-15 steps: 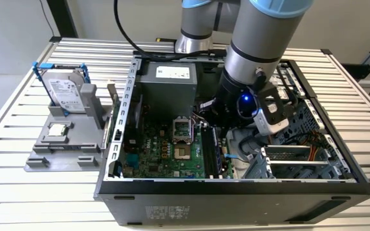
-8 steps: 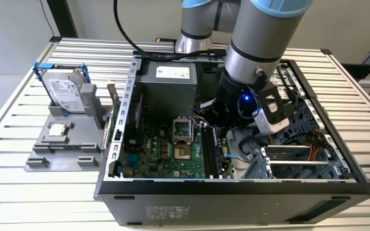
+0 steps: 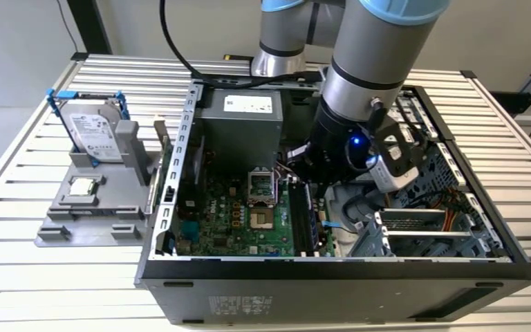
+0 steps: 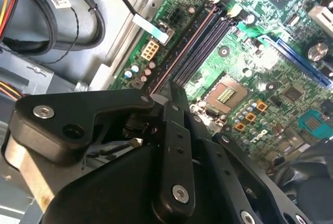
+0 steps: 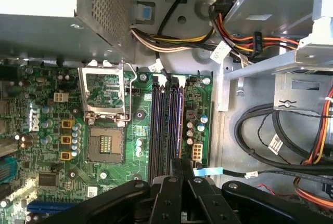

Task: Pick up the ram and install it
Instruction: 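Press down the ram until it locks into place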

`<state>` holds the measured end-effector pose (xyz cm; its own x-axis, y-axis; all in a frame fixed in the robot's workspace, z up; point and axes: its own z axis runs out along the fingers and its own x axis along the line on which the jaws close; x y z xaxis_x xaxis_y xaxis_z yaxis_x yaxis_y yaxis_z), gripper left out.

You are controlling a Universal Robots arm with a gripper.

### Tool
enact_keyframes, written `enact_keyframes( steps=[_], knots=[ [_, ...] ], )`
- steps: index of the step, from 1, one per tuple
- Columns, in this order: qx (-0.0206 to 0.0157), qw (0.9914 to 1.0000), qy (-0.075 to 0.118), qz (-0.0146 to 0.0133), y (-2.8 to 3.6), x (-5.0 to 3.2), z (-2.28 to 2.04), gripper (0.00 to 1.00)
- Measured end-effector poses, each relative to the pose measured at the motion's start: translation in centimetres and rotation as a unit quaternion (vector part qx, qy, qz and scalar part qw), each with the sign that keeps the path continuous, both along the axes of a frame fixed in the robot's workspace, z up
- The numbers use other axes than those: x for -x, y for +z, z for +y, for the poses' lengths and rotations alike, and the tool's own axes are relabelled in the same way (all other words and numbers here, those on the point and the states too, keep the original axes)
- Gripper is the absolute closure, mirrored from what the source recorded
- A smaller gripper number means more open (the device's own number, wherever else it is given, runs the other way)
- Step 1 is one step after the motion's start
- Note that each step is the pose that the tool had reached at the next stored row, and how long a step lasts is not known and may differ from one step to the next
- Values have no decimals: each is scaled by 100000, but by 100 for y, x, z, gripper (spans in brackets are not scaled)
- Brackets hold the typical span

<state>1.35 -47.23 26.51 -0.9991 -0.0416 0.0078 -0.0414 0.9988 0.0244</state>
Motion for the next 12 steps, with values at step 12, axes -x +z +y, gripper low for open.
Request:
enact_keyframes(
  steps=[12],
  knots=[
    [-358, 99726, 7389, 0, 1, 0, -1, 100]
  ],
)
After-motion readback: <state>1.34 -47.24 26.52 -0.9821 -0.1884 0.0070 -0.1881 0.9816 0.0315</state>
